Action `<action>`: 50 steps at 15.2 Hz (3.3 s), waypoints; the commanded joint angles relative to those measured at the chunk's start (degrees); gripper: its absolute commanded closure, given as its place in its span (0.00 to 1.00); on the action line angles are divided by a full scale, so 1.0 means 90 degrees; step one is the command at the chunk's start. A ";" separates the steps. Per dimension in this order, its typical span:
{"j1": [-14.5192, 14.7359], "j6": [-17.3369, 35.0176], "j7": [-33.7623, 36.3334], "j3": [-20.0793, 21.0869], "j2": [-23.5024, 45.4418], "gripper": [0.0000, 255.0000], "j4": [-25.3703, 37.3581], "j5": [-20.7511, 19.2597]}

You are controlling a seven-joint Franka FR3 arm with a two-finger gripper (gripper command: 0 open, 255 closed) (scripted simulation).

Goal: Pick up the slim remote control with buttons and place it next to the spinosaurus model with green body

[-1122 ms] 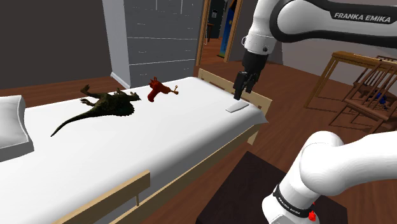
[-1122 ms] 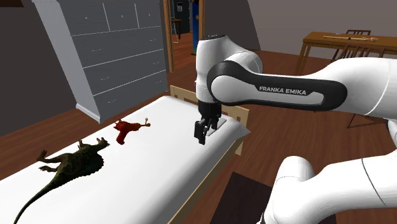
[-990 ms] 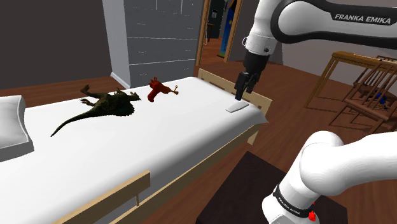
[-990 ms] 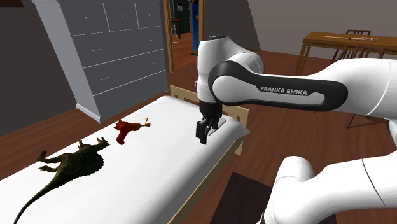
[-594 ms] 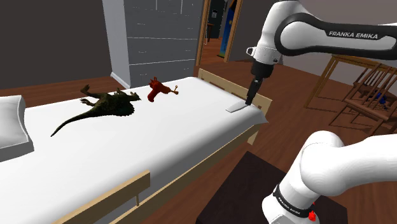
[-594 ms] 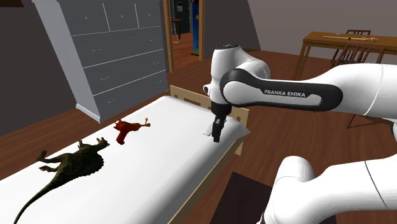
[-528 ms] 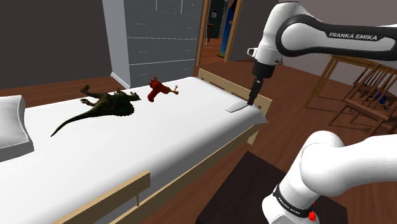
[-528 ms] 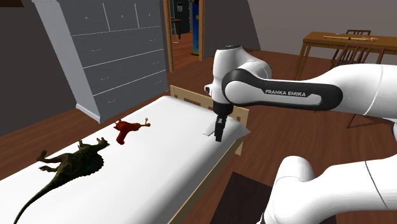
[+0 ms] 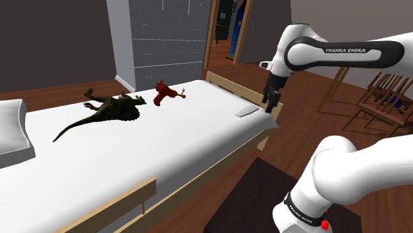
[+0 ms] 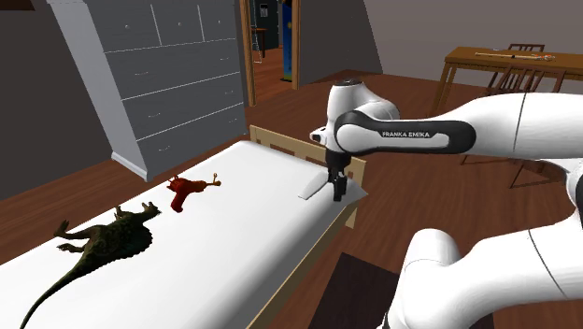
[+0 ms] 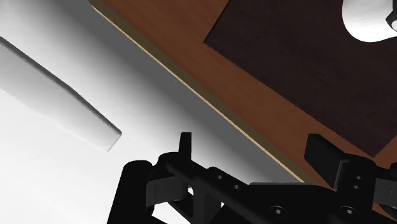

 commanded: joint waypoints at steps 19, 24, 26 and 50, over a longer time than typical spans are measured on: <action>0.2397 0.2132 -0.9846 -0.4588 0.6872 0.00 0.3035 0.4373; 0.1502 0.2239 -1.0550 -0.3726 0.7481 0.00 0.3375 0.4910; 0.1410 0.2358 -1.0633 -0.3618 0.7592 0.00 0.3325 0.5040; 0.1470 0.2271 -1.0577 -0.3693 0.7518 1.00 0.3366 0.4951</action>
